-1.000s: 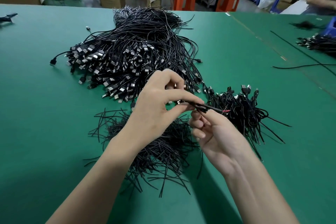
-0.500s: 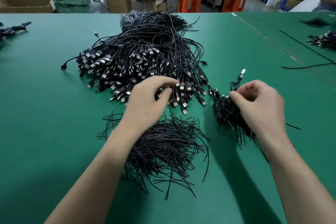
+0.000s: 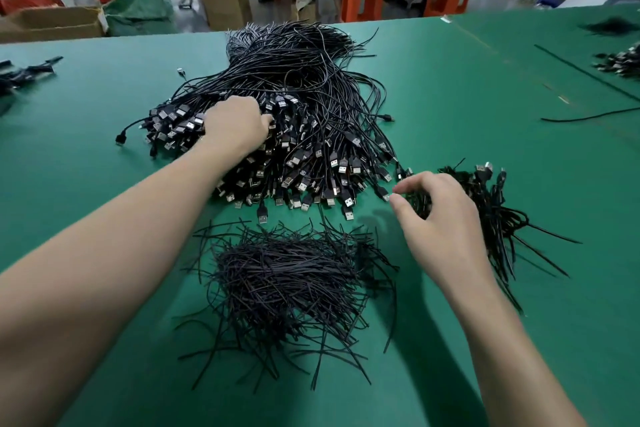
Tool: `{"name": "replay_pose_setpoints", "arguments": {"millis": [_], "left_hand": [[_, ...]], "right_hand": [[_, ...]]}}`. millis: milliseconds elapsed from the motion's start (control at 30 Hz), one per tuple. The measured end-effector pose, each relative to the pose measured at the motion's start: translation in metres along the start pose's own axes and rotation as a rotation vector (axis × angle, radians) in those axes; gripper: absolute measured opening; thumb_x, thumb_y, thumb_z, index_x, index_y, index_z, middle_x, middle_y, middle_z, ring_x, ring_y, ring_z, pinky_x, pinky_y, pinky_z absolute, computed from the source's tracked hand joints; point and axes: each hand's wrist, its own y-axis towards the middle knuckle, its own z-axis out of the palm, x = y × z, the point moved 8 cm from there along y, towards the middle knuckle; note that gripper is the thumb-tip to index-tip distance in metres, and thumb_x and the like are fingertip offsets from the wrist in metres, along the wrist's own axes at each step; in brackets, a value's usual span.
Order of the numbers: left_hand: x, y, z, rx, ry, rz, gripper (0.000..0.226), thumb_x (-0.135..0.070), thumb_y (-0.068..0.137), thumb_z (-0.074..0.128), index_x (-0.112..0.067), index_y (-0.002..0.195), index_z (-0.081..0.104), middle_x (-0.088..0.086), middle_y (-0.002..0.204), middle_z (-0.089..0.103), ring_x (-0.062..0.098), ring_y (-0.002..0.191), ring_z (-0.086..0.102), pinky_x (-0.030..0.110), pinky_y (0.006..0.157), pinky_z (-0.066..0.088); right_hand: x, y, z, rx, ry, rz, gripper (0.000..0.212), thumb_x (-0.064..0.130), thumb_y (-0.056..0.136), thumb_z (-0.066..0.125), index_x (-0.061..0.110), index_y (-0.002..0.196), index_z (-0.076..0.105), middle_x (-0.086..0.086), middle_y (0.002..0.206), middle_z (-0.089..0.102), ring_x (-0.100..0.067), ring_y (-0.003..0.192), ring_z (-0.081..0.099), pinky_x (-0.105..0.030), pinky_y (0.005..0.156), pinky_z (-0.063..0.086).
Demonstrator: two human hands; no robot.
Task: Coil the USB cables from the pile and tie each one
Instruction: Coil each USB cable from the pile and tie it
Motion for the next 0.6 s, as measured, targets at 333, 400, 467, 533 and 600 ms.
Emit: {"name": "replay_pose_setpoints", "arguments": {"millis": [333, 400, 467, 533, 600], "left_hand": [[-0.019, -0.057, -0.020, 0.213, -0.345, 0.043, 0.036, -0.026, 0.105, 0.052, -0.004, 0.082, 0.070, 0.006, 0.075, 0.071, 0.023, 0.063, 0.058, 0.028, 0.053, 0.047], [-0.040, -0.105, -0.034, 0.196, -0.495, 0.132, 0.029, -0.029, 0.105, 0.055, -0.017, 0.083, 0.070, -0.006, 0.068, 0.071, 0.014, 0.055, 0.061, 0.024, 0.049, 0.050], [-0.057, -0.155, -0.046, 0.165, -0.615, 0.209, 0.022, -0.030, 0.102, 0.058, -0.025, 0.082, 0.066, -0.009, 0.066, 0.070, 0.009, 0.058, 0.066, 0.028, 0.058, 0.055], [-0.065, -0.195, -0.044, 0.201, -0.681, 0.236, 0.019, -0.031, 0.101, 0.059, -0.026, 0.084, 0.064, -0.007, 0.067, 0.070, 0.013, 0.063, 0.068, 0.037, 0.066, 0.058], [-0.067, -0.224, -0.037, 0.218, -0.663, 0.286, 0.018, -0.032, 0.102, 0.058, -0.025, 0.085, 0.060, -0.005, 0.066, 0.068, 0.015, 0.063, 0.066, 0.042, 0.069, 0.056]], "right_hand": [[0.005, -0.011, 0.037, 0.161, 0.568, 0.119, 0.017, 0.033, 0.101, 0.060, 0.026, 0.093, 0.073, 0.010, 0.094, 0.075, -0.005, 0.093, 0.068, -0.024, 0.082, 0.054], [0.007, -0.016, 0.055, 0.263, 0.912, 0.270, 0.035, 0.039, 0.105, 0.051, 0.014, 0.101, 0.076, -0.005, 0.099, 0.078, -0.022, 0.101, 0.072, -0.034, 0.088, 0.060], [0.014, -0.023, 0.074, 0.425, 1.123, 0.426, 0.060, 0.052, 0.105, 0.038, 0.004, 0.111, 0.072, -0.017, 0.106, 0.076, -0.029, 0.105, 0.072, -0.033, 0.089, 0.060], [0.024, -0.031, 0.087, 0.611, 1.253, 0.542, 0.076, 0.061, 0.103, 0.030, -0.002, 0.117, 0.069, -0.020, 0.108, 0.075, -0.027, 0.099, 0.073, -0.031, 0.087, 0.061], [0.033, -0.034, 0.091, 0.693, 1.302, 0.592, 0.072, 0.059, 0.102, 0.035, -0.001, 0.116, 0.072, -0.015, 0.100, 0.075, -0.021, 0.088, 0.073, -0.030, 0.079, 0.062]]}}
